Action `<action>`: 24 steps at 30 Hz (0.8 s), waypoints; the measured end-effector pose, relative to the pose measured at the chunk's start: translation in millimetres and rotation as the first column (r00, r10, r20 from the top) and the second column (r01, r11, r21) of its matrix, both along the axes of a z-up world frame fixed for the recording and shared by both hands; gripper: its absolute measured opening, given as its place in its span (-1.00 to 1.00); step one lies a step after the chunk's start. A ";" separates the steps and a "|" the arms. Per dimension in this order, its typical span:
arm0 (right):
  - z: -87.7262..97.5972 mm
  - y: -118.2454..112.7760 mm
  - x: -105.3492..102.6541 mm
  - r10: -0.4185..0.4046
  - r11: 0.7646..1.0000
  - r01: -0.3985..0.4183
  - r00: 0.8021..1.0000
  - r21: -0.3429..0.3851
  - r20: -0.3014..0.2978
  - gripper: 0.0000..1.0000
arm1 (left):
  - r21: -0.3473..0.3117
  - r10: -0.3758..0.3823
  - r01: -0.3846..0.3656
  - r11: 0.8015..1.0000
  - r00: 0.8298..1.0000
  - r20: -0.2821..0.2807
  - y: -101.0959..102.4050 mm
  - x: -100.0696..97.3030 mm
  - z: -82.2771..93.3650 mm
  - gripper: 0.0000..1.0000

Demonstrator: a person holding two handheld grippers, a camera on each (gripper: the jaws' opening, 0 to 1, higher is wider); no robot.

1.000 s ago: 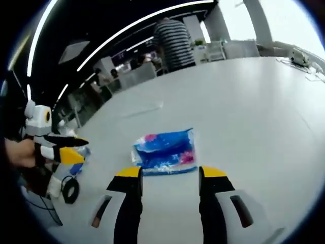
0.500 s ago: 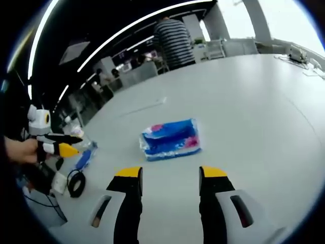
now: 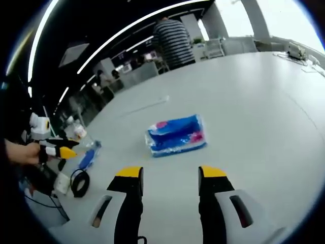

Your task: Arrange the tabletop items into an orderly group along one side of the table until the central work area is clear of visible clutter.

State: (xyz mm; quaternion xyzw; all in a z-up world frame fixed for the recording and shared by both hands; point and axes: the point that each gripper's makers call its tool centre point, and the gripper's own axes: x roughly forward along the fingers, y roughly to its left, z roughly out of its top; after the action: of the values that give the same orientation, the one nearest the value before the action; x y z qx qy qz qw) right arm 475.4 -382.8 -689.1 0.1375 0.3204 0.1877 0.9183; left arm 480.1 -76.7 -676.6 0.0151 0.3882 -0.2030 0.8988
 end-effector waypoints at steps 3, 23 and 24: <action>-0.2 5.1 1.2 0.007 1.000 -0.007 1.000 0.003 0.005 -0.17 | -0.027 0.014 -0.014 1.000 1.000 0.000 1.1 -0.1 2.3 0.71; -22.7 25.0 -27.5 0.063 0.998 -0.062 0.998 0.015 -0.027 -0.21 | 0.103 -0.131 0.133 0.986 0.991 -0.031 14.9 -59.8 -30.1 0.59; -23.5 26.4 -30.6 0.061 0.998 -0.060 0.998 0.016 -0.027 -0.21 | 0.105 -0.136 0.139 0.985 0.990 -0.036 15.7 -65.2 -33.6 0.59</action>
State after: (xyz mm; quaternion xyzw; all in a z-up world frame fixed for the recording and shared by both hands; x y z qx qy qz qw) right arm 444.9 -356.4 -712.6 0.1373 0.3355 0.2159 0.9066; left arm 415.0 -61.0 -710.2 0.0873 0.4095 -0.2437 0.8748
